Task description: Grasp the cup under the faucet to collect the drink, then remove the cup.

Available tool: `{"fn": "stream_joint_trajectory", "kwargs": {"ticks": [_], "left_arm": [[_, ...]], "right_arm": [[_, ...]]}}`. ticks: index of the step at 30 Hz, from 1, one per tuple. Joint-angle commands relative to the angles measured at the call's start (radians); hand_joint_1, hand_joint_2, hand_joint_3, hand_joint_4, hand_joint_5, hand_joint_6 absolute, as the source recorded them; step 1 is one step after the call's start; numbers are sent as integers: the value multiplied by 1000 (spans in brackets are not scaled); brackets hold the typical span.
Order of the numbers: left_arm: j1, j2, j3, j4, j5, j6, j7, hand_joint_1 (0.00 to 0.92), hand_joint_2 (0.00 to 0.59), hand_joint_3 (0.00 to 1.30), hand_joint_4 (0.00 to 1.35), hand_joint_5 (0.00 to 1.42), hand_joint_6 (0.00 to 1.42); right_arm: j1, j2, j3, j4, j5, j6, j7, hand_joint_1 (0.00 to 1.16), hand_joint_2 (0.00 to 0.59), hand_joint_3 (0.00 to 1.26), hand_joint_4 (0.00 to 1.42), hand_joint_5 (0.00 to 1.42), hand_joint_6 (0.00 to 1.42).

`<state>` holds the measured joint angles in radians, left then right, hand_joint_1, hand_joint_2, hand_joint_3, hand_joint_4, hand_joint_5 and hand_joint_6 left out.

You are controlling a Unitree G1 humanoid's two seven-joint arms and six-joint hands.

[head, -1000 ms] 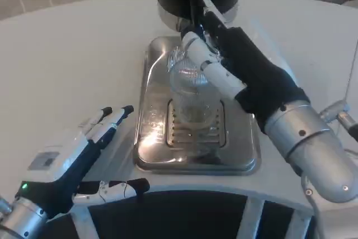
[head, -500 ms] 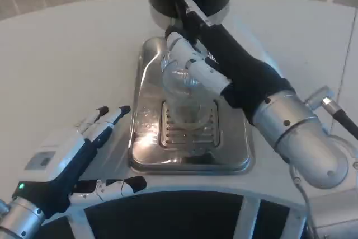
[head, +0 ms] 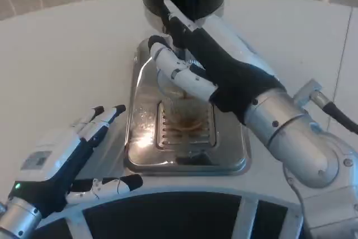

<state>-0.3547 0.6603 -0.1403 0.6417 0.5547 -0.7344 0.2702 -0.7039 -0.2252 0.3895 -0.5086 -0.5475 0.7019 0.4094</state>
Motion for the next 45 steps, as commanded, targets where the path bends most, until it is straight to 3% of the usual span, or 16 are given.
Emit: {"fn": "stream_joint_trajectory", "kwargs": {"ticks": [1, 9, 20, 32, 45], "left_arm": [[11, 0, 7, 19, -32, -7, -31, 126, 65, 76, 0, 31, 91], [8, -53, 52, 20, -178, 3, -103, 112, 21, 0, 0, 86, 158], [-36, -114, 112, -55, -201, 3, -81, 136, 27, 0, 0, 131, 213], [-115, -178, 86, 3, -191, 16, -118, 184, 33, 0, 0, 161, 246], [-178, -214, 56, 73, -177, 8, -111, 201, 35, 0, 0, 178, 267]], "right_arm": [[2, -11, 81, 2, 5, -2, 80, 0, 534, 0, 0, 0, 0], [16, -17, 80, -25, -17, 18, 89, 0, 530, 0, 0, 0, 0], [41, -17, 73, -50, -34, 43, 89, 0, 537, 0, 0, 0, 0], [56, -29, 70, -81, -41, 59, 98, 0, 537, 0, 0, 0, 0], [74, -36, 64, -122, -64, 72, 117, 0, 553, 0, 0, 0, 0]]}}
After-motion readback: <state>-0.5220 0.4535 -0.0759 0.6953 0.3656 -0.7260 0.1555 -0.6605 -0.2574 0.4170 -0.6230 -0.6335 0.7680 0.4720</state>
